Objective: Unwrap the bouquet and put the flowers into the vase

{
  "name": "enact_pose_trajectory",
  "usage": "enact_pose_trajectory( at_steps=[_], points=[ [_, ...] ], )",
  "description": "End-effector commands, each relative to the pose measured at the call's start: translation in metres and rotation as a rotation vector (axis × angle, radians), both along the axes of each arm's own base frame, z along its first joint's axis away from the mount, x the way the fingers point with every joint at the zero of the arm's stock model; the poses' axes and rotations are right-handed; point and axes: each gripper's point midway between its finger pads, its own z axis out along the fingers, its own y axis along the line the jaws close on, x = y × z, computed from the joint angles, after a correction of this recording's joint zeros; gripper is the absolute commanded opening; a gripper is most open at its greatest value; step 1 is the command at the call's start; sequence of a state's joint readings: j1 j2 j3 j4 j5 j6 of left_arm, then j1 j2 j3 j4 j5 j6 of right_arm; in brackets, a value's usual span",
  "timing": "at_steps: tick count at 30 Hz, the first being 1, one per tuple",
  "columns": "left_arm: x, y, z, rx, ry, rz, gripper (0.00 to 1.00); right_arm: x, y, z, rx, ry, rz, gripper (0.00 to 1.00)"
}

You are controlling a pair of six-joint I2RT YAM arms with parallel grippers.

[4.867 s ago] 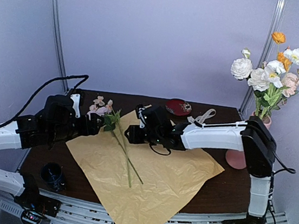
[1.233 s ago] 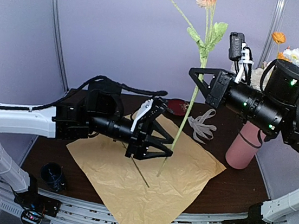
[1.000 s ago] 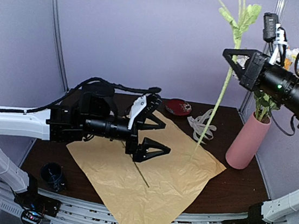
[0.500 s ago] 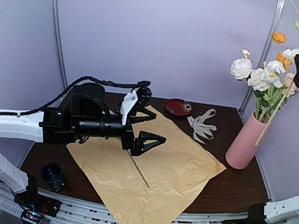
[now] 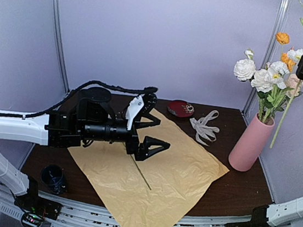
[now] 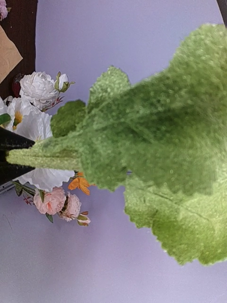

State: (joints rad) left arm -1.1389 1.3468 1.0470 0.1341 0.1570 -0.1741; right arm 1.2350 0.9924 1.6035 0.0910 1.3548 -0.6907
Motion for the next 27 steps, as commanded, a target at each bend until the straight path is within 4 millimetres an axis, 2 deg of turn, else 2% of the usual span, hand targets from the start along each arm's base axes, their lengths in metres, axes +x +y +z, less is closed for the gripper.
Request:
enact_pose_trajectory(
  at_steps=[1,5,7,13,18,22,27],
  points=[
    [-0.002,-0.005,0.009,-0.051,0.003,-0.018,0.98,0.015,-0.004,0.009,-0.032,-0.013,-0.066,0.0],
    [-0.003,-0.005,0.009,-0.052,0.013,-0.024,0.98,0.05,-0.012,0.005,-0.052,-0.021,-0.09,0.0],
    [-0.003,-0.005,0.009,-0.05,0.016,-0.024,0.98,0.055,-0.015,0.0,-0.031,-0.038,-0.09,0.0],
    [-0.003,0.001,0.005,-0.043,0.018,-0.006,0.98,0.041,-0.051,0.011,0.043,-0.146,-0.189,0.0],
    [-0.002,-0.004,0.001,-0.035,0.019,-0.015,0.98,0.028,-0.072,0.021,0.105,-0.233,-0.237,0.0],
    [-0.003,-0.007,0.002,-0.039,0.025,-0.024,0.98,0.019,-0.081,0.029,0.124,-0.271,-0.257,0.0],
    [-0.003,-0.006,0.0,-0.041,0.033,-0.024,0.98,0.014,-0.076,0.04,0.141,-0.299,-0.169,0.0]
  ],
)
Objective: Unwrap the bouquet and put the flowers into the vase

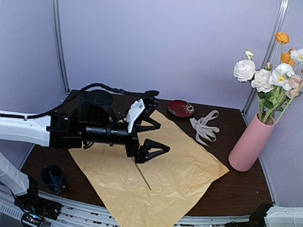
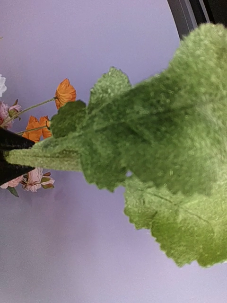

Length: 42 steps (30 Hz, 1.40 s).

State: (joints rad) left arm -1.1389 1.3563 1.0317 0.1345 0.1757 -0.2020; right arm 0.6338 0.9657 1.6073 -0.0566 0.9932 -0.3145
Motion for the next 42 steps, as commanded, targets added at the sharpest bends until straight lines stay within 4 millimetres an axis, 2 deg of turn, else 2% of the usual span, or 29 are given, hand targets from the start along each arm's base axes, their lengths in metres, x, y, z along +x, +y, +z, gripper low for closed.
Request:
enact_pose_trajectory(
  at_steps=[1,8,16,20,24,29,34,37,42],
  points=[
    [-0.001,-0.004,0.011,-0.054,-0.005,-0.01,0.98,-0.006,0.005,0.016,0.01,-0.054,0.091,0.0],
    [-0.001,-0.003,0.008,-0.052,0.0,-0.008,0.98,-0.017,-0.011,0.017,-0.003,-0.045,0.006,0.0],
    [-0.002,-0.008,0.008,-0.053,0.017,-0.021,0.98,0.015,0.007,0.021,-0.051,-0.042,-0.02,0.0],
    [-0.002,-0.006,0.006,-0.051,0.02,-0.017,0.98,0.028,0.002,0.025,-0.036,-0.087,-0.027,0.0],
    [-0.001,-0.004,0.004,-0.048,0.022,-0.01,0.98,0.028,-0.006,0.026,-0.009,-0.136,-0.035,0.0],
    [-0.001,-0.006,0.001,-0.042,0.027,-0.014,0.98,0.031,-0.013,0.014,0.006,-0.154,-0.048,0.0],
    [-0.002,-0.01,0.0,-0.042,0.042,-0.022,0.98,0.022,-0.023,0.001,0.033,-0.183,-0.062,0.0],
    [-0.002,-0.011,-0.002,-0.042,0.053,-0.028,0.98,0.019,-0.026,-0.011,0.049,-0.187,-0.063,0.0],
    [-0.003,-0.012,-0.002,-0.046,0.062,-0.032,0.98,0.026,-0.024,-0.034,0.069,-0.167,-0.042,0.0]
  ],
)
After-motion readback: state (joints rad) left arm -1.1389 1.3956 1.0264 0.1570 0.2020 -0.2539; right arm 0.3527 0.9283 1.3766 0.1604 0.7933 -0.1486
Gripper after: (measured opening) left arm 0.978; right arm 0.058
